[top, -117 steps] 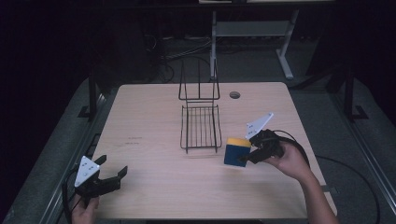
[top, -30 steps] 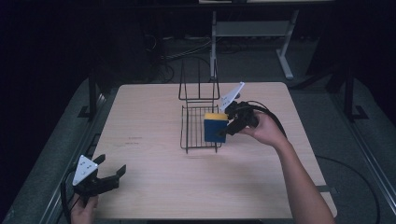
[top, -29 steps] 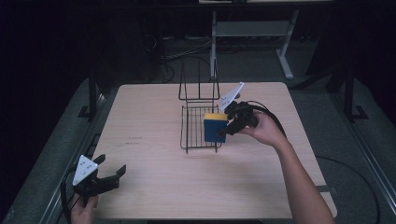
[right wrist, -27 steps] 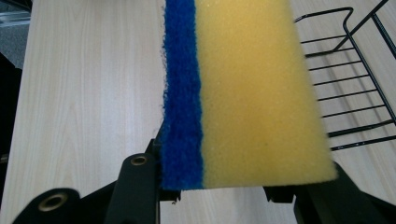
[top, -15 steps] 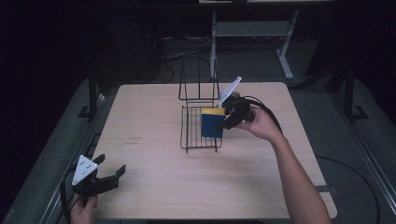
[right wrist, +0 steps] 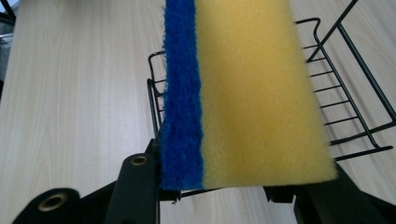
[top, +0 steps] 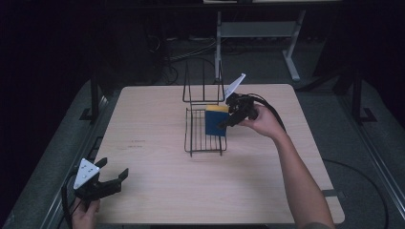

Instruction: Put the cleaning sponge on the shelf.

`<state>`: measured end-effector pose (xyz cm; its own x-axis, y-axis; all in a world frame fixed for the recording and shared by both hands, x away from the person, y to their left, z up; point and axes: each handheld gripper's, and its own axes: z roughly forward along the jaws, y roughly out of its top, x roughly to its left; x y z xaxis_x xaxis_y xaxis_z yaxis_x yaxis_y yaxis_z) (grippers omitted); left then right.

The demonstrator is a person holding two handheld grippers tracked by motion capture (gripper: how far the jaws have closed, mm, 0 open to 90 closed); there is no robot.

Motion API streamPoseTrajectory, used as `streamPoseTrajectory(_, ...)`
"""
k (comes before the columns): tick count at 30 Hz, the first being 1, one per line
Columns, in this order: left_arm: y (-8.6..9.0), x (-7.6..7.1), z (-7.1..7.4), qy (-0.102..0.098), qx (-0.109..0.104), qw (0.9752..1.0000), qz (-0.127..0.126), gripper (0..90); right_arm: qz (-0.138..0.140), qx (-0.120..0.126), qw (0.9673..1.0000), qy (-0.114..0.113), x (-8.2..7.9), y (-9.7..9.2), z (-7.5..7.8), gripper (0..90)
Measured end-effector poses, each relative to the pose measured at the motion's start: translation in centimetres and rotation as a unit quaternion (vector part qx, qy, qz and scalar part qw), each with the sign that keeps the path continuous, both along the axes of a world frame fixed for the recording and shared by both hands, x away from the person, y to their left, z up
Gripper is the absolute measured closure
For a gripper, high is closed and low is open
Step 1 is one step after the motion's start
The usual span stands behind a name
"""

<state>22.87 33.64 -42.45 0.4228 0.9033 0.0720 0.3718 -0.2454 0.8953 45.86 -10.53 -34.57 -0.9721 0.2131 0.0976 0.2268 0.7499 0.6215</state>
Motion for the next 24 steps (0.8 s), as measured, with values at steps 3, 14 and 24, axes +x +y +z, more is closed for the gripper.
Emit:
streamPoseTrajectory(3,0.0,0.0,0.0,0.000,0.001,1.0000,0.000,13.9,0.000,0.000,1.0000,0.000,0.4,0.0,-0.3,56.4)
streamPoseTrajectory(14,0.0,0.0,0.0,0.000,0.002,1.0000,0.000,13.9,-0.013,-0.001,0.9999,0.011,2.1,0.3,-0.7,56.5)
streamPoseTrajectory(24,0.1,0.0,0.0,0.002,0.001,1.0000,0.000,13.9,-0.009,-0.006,0.9998,0.016,3.0,1.1,-2.0,56.4)
